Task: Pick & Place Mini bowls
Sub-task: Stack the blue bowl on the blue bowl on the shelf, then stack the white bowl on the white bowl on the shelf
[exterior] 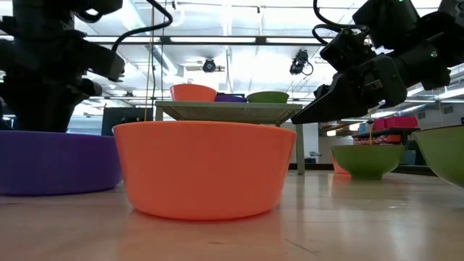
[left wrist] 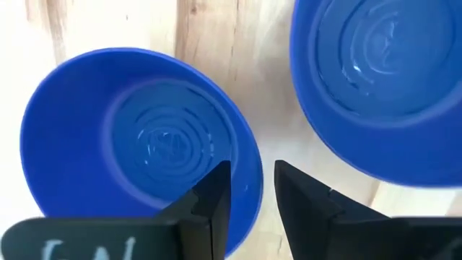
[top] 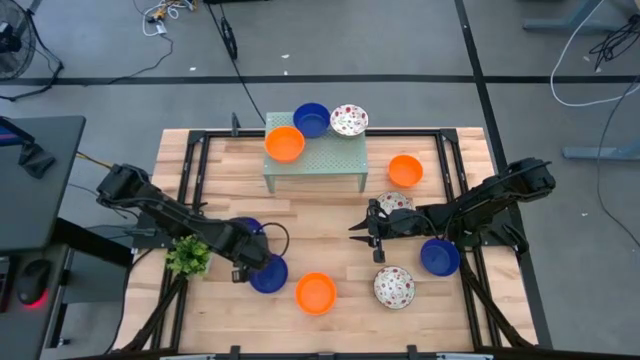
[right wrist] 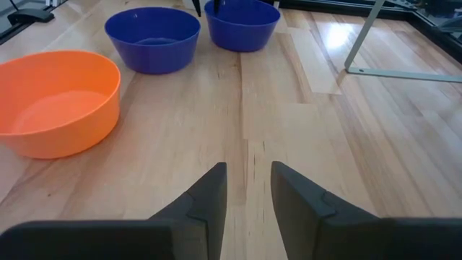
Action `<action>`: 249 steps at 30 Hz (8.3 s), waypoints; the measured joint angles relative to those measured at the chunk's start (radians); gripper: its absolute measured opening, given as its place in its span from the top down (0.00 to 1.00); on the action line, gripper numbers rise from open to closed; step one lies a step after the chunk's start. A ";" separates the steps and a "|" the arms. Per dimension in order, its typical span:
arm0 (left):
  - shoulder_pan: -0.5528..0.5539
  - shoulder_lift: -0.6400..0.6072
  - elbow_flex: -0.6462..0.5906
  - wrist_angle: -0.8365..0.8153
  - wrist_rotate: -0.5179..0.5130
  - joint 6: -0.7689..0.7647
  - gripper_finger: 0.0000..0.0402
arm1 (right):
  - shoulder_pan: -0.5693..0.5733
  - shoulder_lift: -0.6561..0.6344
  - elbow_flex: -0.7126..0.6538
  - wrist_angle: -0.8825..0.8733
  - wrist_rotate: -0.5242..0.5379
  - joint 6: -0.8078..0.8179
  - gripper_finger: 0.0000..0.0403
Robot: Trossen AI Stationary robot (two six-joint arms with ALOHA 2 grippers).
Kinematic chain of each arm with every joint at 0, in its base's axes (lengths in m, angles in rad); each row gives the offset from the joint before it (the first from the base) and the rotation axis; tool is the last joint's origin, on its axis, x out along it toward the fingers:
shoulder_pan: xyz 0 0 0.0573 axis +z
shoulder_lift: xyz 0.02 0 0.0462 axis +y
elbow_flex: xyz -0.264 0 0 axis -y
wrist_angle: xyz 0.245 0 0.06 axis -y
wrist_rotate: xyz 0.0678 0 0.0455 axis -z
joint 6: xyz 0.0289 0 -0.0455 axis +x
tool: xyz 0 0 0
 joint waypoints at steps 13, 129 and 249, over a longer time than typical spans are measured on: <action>0.008 0.007 0.000 0.012 -0.002 0.043 0.93 | 0.000 0.000 0.000 0.000 0.000 -0.001 0.72; 0.904 0.444 1.161 -0.248 -0.073 1.227 0.92 | 0.000 0.000 0.000 0.001 0.001 -0.027 0.72; 0.153 -0.434 -0.654 1.519 -0.139 0.408 0.98 | 0.001 -0.169 0.571 -1.544 0.063 0.416 0.50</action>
